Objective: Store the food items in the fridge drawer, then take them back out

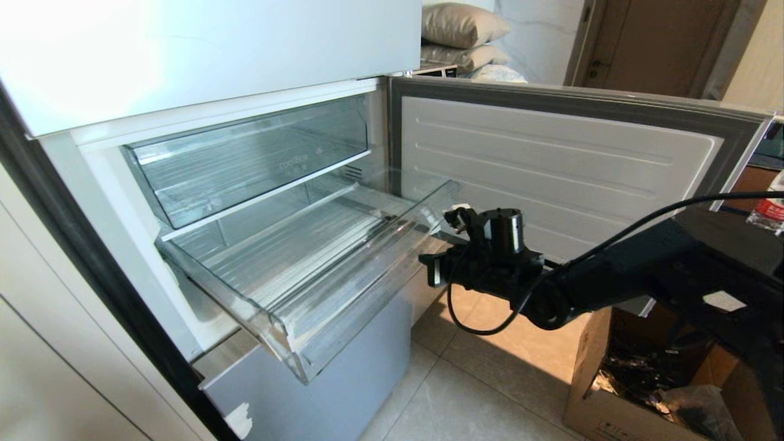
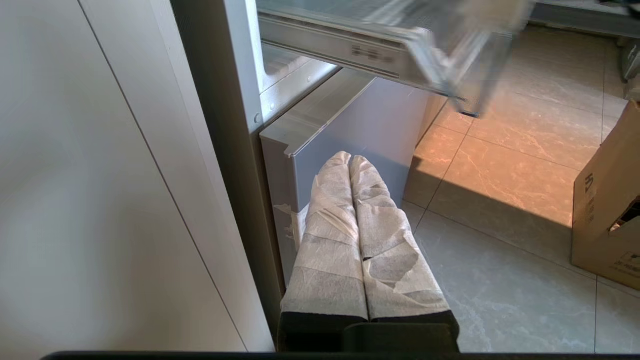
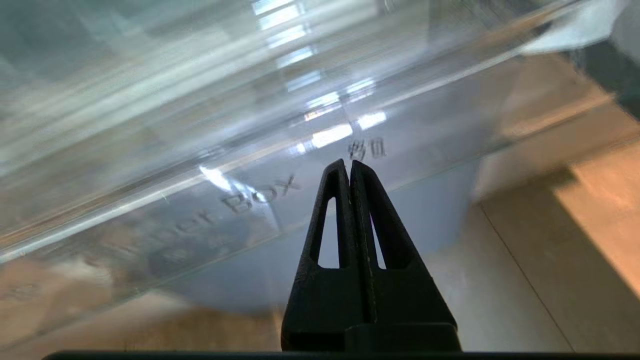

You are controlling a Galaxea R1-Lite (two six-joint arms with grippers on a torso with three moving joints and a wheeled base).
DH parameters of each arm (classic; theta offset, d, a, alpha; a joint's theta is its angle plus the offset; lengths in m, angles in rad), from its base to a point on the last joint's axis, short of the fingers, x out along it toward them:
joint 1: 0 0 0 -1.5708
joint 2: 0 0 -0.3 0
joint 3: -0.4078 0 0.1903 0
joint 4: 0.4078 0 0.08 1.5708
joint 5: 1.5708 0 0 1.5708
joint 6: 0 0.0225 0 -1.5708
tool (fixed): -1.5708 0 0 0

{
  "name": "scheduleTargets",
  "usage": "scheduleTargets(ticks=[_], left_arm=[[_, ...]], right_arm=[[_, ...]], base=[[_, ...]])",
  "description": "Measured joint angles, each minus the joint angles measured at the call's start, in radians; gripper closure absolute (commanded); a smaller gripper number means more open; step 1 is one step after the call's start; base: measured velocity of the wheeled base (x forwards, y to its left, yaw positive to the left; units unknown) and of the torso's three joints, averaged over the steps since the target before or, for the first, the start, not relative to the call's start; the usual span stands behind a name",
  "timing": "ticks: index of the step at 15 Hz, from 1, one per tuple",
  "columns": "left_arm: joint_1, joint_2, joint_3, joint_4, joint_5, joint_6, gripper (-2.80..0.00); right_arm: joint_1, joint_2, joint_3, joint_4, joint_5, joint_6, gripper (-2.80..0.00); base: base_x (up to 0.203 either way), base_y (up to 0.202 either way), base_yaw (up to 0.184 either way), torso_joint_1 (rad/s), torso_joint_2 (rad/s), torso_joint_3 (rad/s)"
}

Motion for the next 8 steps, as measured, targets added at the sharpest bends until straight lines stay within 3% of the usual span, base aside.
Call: scheduleTargets(ticks=[3,5,8], left_arm=[[0.0,0.0,0.0,0.0,-0.001,0.0,0.0],[0.0,0.0,0.0,0.0,0.0,0.0,0.0],[-0.001,0.0,0.0,0.0,0.0,0.0,0.0]], right_arm=[[0.037,0.1,-0.164,-0.08,-0.021,0.122,0.0],[0.056,0.108,-0.189,-0.106,-0.078,0.224,0.0],[0.073,-0.04,-0.007,-0.112,-0.098,0.257,0.0]], base=[[0.0,0.0,0.0,0.0,0.0,0.0],[0.0,0.0,0.0,0.0,0.0,0.0],[0.0,0.0,0.0,0.0,0.0,0.0]])
